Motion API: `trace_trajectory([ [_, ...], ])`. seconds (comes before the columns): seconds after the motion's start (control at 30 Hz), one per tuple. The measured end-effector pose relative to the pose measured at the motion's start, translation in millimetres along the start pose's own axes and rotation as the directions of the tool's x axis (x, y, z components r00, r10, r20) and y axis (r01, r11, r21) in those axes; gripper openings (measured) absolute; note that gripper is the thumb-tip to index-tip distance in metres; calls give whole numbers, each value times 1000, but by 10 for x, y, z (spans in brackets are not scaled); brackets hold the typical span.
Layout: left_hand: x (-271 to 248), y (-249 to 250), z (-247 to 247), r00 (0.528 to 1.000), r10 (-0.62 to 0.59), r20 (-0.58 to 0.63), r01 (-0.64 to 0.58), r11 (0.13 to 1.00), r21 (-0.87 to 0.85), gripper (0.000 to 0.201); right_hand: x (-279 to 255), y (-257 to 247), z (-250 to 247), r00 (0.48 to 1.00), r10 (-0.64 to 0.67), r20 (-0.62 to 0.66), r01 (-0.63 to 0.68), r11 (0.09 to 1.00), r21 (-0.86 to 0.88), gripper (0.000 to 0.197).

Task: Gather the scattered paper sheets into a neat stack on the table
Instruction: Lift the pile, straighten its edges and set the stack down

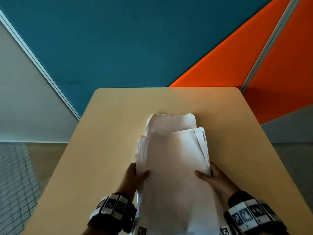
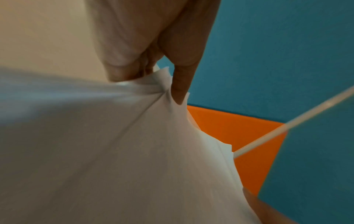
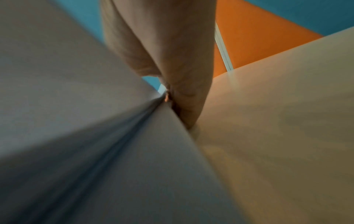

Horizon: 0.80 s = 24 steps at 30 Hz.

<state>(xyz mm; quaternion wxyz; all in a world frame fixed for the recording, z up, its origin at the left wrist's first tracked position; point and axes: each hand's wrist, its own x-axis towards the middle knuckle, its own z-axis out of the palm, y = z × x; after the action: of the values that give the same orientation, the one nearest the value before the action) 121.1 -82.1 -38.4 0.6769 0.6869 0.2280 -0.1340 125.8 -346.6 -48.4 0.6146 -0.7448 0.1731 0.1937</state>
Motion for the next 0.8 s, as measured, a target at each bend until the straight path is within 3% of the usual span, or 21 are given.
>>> trace_trajectory([
  [0.1, 203, -19, 9, 996, 74, -52, -77, 996, -52, 75, 67, -122, 64, 999, -38, -6, 39, 999, 26, 39],
  [0.3, 61, 299, 22, 994, 90, 62, -71, 961, -267, 54, 49, -204, 148, 986, -108, -129, 120, 989, 87, 56],
  [0.4, -24, 562, 16, 985, 62, 162, -14, 959, -284, 18, -88, -428, 88, 963, -214, -166, 238, 961, 139, 47],
  [0.47, -93, 775, 19, 977, 83, 199, -26, 962, -273, 10, -225, -653, 41, 928, -328, -176, 353, 926, 136, 47],
  [0.57, -274, 1113, 58, 945, 274, 181, -220, 937, -271, 14, -465, -987, -29, 844, -490, -217, 523, 842, 133, 54],
  [0.67, -501, 1395, 62, 876, 473, 89, -435, 858, -274, 20, -735, -1223, -90, 785, -567, -249, 609, 780, 143, 52],
  [0.8, -715, 1522, 49, 804, 591, 64, -559, 789, -254, 21, -1002, -1280, -159, 740, -618, -264, 659, 745, 105, 45],
])
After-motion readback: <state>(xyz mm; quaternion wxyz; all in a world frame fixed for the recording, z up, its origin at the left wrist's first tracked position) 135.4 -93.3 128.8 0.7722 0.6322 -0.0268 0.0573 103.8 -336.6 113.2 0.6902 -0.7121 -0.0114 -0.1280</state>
